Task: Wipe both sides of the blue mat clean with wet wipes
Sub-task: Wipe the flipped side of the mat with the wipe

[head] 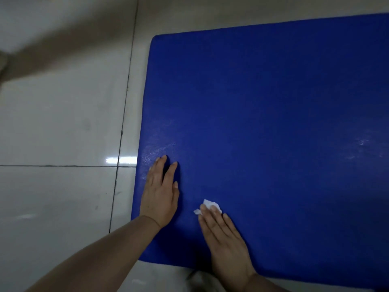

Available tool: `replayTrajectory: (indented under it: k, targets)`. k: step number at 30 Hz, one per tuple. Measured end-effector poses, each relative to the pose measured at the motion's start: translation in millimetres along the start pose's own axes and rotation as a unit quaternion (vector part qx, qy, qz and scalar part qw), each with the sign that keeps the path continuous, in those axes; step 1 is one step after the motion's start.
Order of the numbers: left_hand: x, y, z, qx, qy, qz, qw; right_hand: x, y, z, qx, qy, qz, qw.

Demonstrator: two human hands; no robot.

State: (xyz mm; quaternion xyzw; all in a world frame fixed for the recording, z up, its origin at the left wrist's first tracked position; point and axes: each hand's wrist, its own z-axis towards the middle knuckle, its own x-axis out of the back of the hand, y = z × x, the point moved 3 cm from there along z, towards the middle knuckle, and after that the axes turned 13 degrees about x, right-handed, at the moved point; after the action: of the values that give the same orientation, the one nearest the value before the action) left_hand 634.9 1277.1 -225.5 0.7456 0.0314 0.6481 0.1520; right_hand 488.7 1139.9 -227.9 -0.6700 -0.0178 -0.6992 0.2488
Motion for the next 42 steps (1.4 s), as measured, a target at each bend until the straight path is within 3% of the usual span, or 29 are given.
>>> replayTrajectory:
  k: [3,8,15,17,20,25,32,38,42]
  targets:
    - [-2,1,-3,0.019,0.0,-0.001,1.0,-4,-15,3,-0.024,0.018,0.034,0.999]
    - [-2,0,-3,0.032,-0.014,-0.004,0.999,-11,-26,16,0.075,-0.029,0.005,0.997]
    - [-3,1,-4,0.047,-0.028,-0.016,0.998,21,24,-25,-0.189,0.035,0.045,0.98]
    - [-2,1,-4,0.048,-0.028,-0.015,0.998,15,6,-19,-0.168,0.044,0.048,0.984]
    - [0,3,-4,0.053,-0.027,-0.009,0.998,2,-23,14,-0.055,-0.001,0.049,0.997]
    - [-1,2,-3,0.069,-0.04,-0.018,0.997,0,-25,39,0.003,-0.033,0.068,0.997]
    - [-1,2,-4,0.063,-0.023,-0.016,0.998,12,4,32,-0.142,0.018,0.05,0.988]
    - [1,2,-5,0.079,-0.036,-0.048,0.995,7,5,81,-0.038,0.002,0.045,0.998]
    - [5,12,1,0.064,-0.004,-0.064,0.996,12,35,65,-0.106,0.039,0.046,0.993]
